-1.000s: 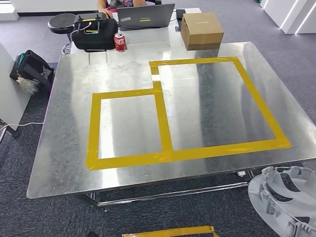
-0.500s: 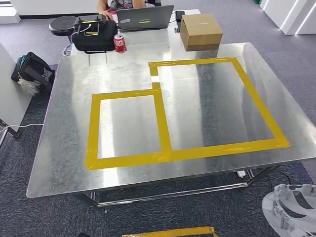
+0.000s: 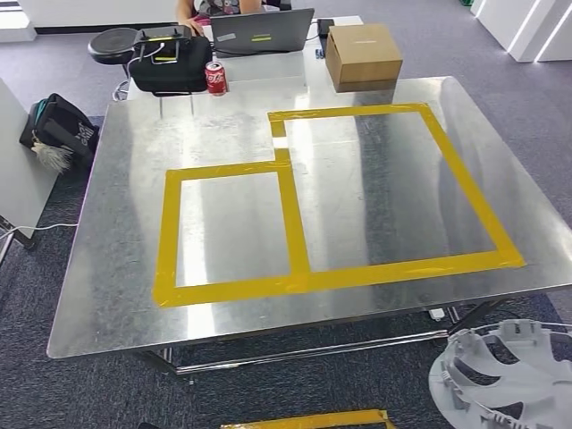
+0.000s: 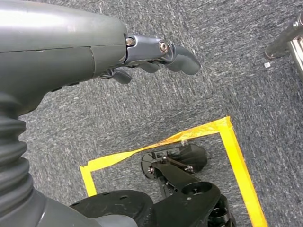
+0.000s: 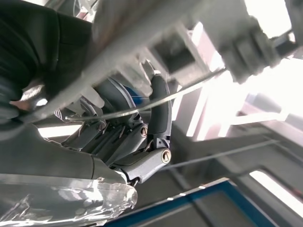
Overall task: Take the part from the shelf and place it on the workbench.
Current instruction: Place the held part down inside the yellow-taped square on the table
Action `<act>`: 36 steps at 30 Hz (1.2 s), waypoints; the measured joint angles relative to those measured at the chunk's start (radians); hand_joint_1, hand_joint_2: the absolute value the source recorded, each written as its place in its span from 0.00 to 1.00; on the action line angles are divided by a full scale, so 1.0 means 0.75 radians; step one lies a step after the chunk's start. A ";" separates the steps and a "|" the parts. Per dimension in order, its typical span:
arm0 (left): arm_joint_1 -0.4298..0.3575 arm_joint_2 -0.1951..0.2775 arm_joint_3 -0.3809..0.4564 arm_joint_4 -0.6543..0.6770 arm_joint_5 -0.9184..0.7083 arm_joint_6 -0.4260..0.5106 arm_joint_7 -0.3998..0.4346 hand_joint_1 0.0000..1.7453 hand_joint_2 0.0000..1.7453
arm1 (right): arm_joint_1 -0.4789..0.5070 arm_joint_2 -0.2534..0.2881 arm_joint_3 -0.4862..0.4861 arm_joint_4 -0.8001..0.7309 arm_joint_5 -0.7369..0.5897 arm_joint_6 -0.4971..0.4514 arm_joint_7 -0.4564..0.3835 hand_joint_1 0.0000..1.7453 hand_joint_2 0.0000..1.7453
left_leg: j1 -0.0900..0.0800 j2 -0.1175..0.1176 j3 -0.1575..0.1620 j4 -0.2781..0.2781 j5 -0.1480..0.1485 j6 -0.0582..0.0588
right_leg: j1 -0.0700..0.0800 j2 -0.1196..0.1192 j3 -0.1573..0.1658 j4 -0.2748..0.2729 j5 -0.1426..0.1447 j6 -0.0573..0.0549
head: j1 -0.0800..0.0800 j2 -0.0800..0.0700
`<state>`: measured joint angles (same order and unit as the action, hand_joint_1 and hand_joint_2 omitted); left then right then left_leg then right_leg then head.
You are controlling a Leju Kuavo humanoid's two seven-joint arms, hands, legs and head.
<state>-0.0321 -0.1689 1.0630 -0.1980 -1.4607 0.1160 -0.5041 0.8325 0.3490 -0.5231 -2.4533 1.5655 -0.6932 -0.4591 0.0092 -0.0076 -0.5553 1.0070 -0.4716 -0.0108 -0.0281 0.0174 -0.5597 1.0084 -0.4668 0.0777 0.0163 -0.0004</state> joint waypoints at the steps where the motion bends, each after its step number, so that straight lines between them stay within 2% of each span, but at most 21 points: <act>1: -0.001 0.001 0.000 0.000 -0.002 -0.001 0.000 0.00 1.00 | -0.014 0.000 0.020 0.012 0.003 0.000 -0.036 1.00 1.00 | 0.000 0.000 0.001 0.000 0.000 0.000 | 0.000 0.000 -0.003 0.000 0.000 0.000 | 0.000 0.000; 6: -0.004 0.008 0.000 0.000 -0.012 -0.008 0.000 0.00 1.00 | -0.113 0.000 0.057 0.123 0.009 0.001 -0.220 1.00 1.00 | 0.000 0.000 0.002 0.000 -0.001 -0.001 | 0.000 0.000 -0.010 0.000 -0.001 -0.001 | 0.000 0.000; 9: -0.007 0.014 0.000 0.000 -0.018 -0.018 0.000 0.00 1.00 | -0.160 -0.006 0.056 0.208 0.011 0.001 -0.281 1.00 1.00 | 0.000 -0.001 0.002 0.000 0.000 0.000 | 0.000 -0.001 -0.006 0.000 0.000 0.000 | 0.000 0.000; 18: -0.016 0.032 0.002 0.000 -0.010 -0.040 0.000 0.00 1.00 | -0.233 -0.124 0.059 0.379 0.013 0.001 -0.286 1.00 1.00 | 0.000 -0.001 0.001 0.000 0.001 -0.001 | 0.000 0.000 0.003 0.000 0.002 0.000 | 0.000 0.000; 22: -0.020 0.039 0.012 0.000 0.005 -0.044 0.000 0.00 1.00 | -0.258 -0.167 0.061 0.374 0.012 0.000 -0.286 1.00 1.00 | 0.000 -0.001 0.001 0.000 0.001 -0.001 | 0.000 0.000 0.003 0.000 0.002 0.000 | 0.000 0.000; 30: -0.020 0.045 0.034 0.000 0.010 -0.050 0.001 0.00 1.00 | -0.324 -0.194 0.062 0.279 0.013 0.000 -0.286 1.00 1.00 | 0.000 -0.001 0.001 0.000 0.003 -0.001 | 0.000 0.000 0.003 0.001 0.004 0.000 | 0.000 0.000; 36: -0.028 0.045 0.035 0.000 -0.008 -0.061 0.001 0.00 1.00 | -0.420 -0.322 0.092 0.358 0.017 0.007 -0.286 1.00 1.00 | -0.001 0.002 -0.002 0.000 0.003 -0.001 | -0.001 0.006 0.001 0.000 0.008 0.001 | 0.000 0.000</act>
<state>-0.0531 -0.1354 1.0891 -0.1980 -1.4669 0.0702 -0.5036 0.5177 0.1074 -0.4540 -2.1849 1.5782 -0.6879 -0.6737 0.0087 -0.0064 -0.5571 1.0067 -0.4692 -0.0114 -0.0285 0.0215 -0.5587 1.0085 -0.4610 0.0782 0.0166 -0.0004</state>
